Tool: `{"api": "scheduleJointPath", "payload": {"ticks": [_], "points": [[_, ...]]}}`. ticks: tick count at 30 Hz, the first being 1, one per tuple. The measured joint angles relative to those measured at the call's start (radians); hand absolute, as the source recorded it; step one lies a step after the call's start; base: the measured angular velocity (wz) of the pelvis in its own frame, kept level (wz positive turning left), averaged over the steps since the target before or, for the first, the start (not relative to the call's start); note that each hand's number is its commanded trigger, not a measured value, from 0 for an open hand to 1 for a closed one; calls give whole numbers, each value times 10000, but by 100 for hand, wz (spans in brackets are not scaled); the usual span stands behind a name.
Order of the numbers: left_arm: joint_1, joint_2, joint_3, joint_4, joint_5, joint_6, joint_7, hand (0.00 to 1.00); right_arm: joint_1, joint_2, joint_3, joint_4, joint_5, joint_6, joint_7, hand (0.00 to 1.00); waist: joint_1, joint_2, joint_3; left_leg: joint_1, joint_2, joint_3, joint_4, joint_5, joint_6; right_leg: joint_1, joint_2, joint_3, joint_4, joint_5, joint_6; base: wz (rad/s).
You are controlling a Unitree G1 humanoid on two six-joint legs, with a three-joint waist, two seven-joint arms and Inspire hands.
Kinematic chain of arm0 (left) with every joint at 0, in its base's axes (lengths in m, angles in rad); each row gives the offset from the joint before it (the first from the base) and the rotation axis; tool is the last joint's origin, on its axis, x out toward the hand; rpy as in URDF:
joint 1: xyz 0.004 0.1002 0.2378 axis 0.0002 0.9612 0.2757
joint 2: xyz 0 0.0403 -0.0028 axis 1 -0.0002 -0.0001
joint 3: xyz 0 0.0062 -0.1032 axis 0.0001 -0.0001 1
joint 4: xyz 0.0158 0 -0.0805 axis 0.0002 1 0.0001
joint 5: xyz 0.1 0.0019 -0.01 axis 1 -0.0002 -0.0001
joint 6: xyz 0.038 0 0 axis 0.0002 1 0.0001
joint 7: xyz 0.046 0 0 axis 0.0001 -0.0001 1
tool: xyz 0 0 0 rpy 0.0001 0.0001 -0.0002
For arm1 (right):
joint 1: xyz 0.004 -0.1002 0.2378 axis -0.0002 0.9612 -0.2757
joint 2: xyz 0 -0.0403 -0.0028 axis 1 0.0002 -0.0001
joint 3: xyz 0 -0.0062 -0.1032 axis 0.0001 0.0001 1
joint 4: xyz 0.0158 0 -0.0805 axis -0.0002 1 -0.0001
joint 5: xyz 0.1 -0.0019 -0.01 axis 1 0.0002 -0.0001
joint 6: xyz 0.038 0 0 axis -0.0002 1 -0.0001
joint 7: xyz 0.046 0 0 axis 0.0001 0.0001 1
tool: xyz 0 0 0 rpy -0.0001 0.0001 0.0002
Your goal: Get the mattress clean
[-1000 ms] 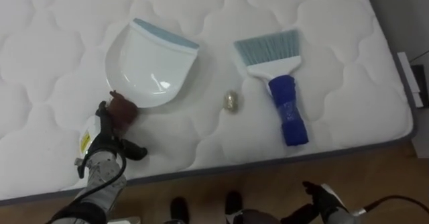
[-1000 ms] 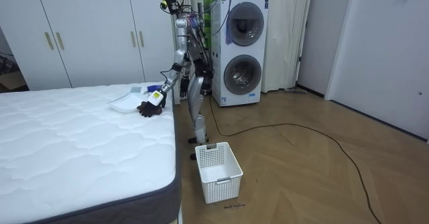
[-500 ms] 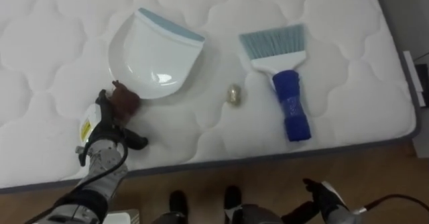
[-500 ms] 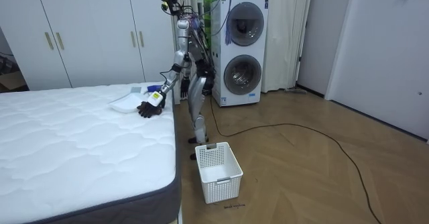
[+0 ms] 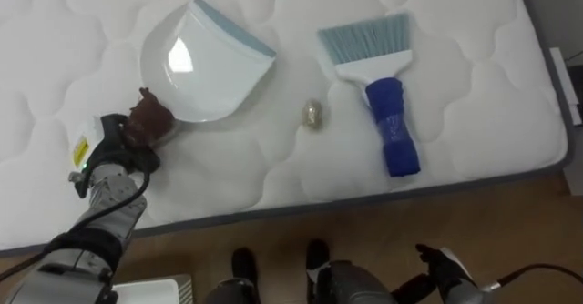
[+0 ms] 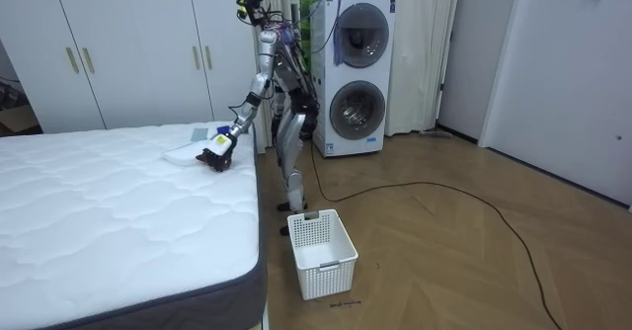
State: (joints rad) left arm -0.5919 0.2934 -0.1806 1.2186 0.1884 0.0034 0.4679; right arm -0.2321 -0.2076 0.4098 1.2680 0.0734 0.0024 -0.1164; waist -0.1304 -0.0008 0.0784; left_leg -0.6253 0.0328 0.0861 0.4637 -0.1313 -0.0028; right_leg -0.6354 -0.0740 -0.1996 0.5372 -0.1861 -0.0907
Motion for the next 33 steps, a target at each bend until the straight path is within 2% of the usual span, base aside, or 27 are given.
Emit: {"api": "scheduleJointPath", "payload": {"ticks": [4,10,14,22,28,33], "points": [[-34,-38,-24,-2,-4,197,-236,100,0,-2,0,-50,6,9,-7,0,-43,12,-2,-5,-85,3,-51,-51,46,-35,-69,27,5,-72,81,0],[-37,-123,-200,-20,10,187,-576,100,-26,-12,-1,-92,6,10,-34,0,-35,96,-12,-19,-106,43,-23,-107,135,-21,-164,50,10,-140,195,2],[-46,-139,-210,-6,36,243,-635,100,-2,-19,-2,-92,6,35,-17,0,-41,114,-5,-18,-88,206,-17,-115,150,-23,-171,42,23,-147,201,0],[-42,-122,-243,136,285,168,-589,100,29,-29,-7,-97,18,-1,-27,0,-60,106,-3,-8,-100,246,32,-114,151,-76,-233,54,194,-227,178,0],[136,-31,-411,226,1082,19,-419,100,181,-36,-28,-175,32,-33,-25,0,-103,83,-4,44,-110,313,71,-111,155,-74,-286,117,305,-291,198,-1],[508,383,-393,215,2322,-310,-73,100,469,-247,-301,-186,136,-151,48,0,-21,100,-13,17,-84,335,153,-113,154,-85,-270,112,317,-301,181,-1]]}}
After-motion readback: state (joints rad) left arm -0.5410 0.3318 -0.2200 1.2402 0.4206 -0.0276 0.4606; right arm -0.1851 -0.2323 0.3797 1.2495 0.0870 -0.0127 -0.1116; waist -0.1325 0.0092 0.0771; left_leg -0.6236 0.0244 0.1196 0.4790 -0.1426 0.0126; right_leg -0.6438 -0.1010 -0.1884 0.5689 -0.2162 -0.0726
